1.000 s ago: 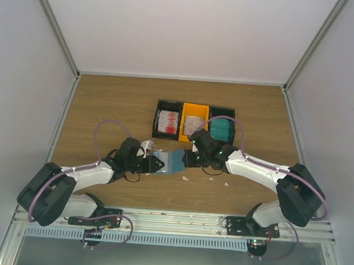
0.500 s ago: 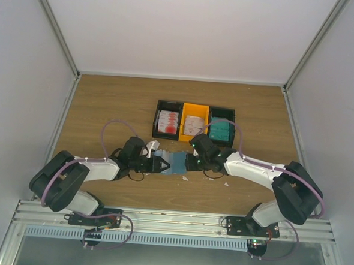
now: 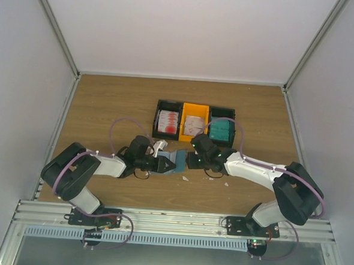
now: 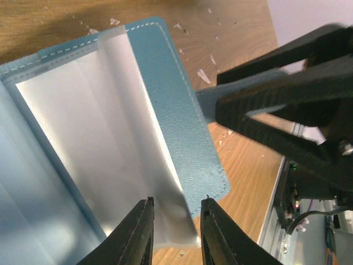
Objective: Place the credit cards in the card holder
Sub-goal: Open the card holder at the center of the board.
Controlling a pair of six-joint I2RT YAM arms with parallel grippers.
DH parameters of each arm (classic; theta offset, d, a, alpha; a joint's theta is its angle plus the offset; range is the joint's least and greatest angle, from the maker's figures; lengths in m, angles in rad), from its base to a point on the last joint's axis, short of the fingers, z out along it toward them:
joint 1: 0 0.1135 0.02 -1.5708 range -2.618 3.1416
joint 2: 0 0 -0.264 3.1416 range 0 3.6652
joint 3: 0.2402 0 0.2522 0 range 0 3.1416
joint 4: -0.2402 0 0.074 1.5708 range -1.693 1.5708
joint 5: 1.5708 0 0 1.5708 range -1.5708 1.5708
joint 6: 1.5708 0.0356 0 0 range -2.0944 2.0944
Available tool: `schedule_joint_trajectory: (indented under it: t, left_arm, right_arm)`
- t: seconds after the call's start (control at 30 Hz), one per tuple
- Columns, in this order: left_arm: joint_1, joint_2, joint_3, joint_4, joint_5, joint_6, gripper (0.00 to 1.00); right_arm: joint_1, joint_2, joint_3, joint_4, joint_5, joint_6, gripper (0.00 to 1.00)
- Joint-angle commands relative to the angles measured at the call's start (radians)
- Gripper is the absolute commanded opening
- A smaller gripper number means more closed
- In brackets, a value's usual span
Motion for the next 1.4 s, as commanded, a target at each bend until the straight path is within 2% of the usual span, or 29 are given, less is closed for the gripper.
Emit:
schedule_joint_trajectory:
  t: [0.0, 0.13, 0.33, 0.5, 0.67, 0.93, 1.1, 1.23, 1.37]
  left_arm:
    - [-0.022, 0.038, 0.011, 0.074, -0.033, 0.044, 0.25]
    - [-0.036, 0.071, 0.023, 0.062, -0.045, 0.055, 0.22]
    - [-0.053, 0.117, 0.040, 0.004, -0.102, 0.066, 0.16]
    - [-0.057, 0.124, 0.031, 0.004, -0.109, 0.067, 0.17]
    - [-0.057, 0.132, 0.028, 0.005, -0.103, 0.066, 0.19]
    - [-0.057, 0.134, 0.017, 0.022, -0.106, 0.019, 0.19]
    - [-0.057, 0.129, 0.004, 0.044, -0.090, -0.001, 0.19]
    - [-0.056, 0.090, -0.009, 0.046, -0.089, -0.013, 0.23]
    - [-0.056, 0.013, -0.003, 0.020, -0.058, -0.048, 0.28]
  right_arm:
    - [0.012, -0.020, 0.053, -0.018, 0.116, 0.004, 0.37]
    - [0.020, -0.028, 0.081, -0.013, 0.131, -0.003, 0.34]
    - [0.036, 0.015, 0.099, 0.041, 0.031, -0.039, 0.14]
    - [0.036, 0.071, 0.094, 0.108, -0.115, -0.064, 0.14]
    - [0.034, 0.137, 0.121, 0.132, -0.176, -0.061, 0.13]
    - [0.004, 0.224, 0.170, 0.155, -0.258, -0.014, 0.03]
    - [-0.017, 0.286, 0.186, 0.125, -0.249, 0.006, 0.02]
    - [-0.018, 0.292, 0.195, 0.065, -0.153, 0.009, 0.03]
    - [-0.020, 0.285, 0.196, 0.028, -0.103, -0.008, 0.11]
